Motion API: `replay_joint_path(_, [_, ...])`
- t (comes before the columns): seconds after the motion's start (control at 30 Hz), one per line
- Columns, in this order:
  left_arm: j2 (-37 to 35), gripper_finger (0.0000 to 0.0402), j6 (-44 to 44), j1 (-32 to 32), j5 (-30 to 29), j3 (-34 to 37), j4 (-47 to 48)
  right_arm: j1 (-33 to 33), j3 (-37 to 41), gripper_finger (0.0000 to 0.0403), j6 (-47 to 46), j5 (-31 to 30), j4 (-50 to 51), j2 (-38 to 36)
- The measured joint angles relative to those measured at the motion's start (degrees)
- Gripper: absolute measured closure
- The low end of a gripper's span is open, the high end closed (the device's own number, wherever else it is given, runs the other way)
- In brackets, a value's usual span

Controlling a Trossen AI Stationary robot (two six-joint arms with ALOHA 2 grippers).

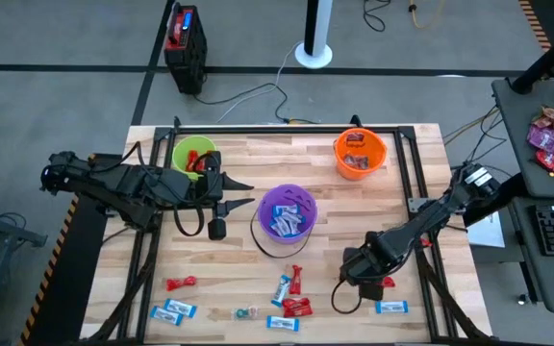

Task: Sort candy by brand, put in halloween buckets
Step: Put the red chocolate into the green bucket

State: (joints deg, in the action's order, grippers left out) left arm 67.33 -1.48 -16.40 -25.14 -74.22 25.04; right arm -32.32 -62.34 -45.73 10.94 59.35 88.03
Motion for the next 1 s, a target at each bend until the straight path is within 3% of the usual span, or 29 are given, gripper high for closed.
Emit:
replay_joint_path(0.27, [0.00, 0.0318, 0.49, 0.00, 0.04, 0.00, -0.02, -1.51, 0.89, 0.0194, 7.38, 9.06, -1.82, 7.56])
replay_joint_path(0.5, [0.00, 0.0327, 0.49, 0.00, 0.10, 0.00, -0.01, -1.93, 1.18, 0.0177, 8.41, 9.94, -4.51, 13.06])
replay_joint_path(0.67, [-0.02, 0.0327, 0.49, 0.00, 0.12, 0.00, -0.03, -1.84, 1.15, 0.0213, 9.31, 10.43, -5.30, 17.57])
replay_joint_path(0.9, [-0.02, 0.0327, 0.51, 0.00, 0.14, 0.00, -0.12, -1.84, 1.18, 0.0359, 9.39, 9.66, -5.23, 16.82])
replay_joint_path(1.0, [-0.99, 0.0327, 0.62, 0.00, 1.23, 0.00, -0.11, -1.84, 1.23, 0.0372, 7.34, 8.79, -4.62, 13.99])
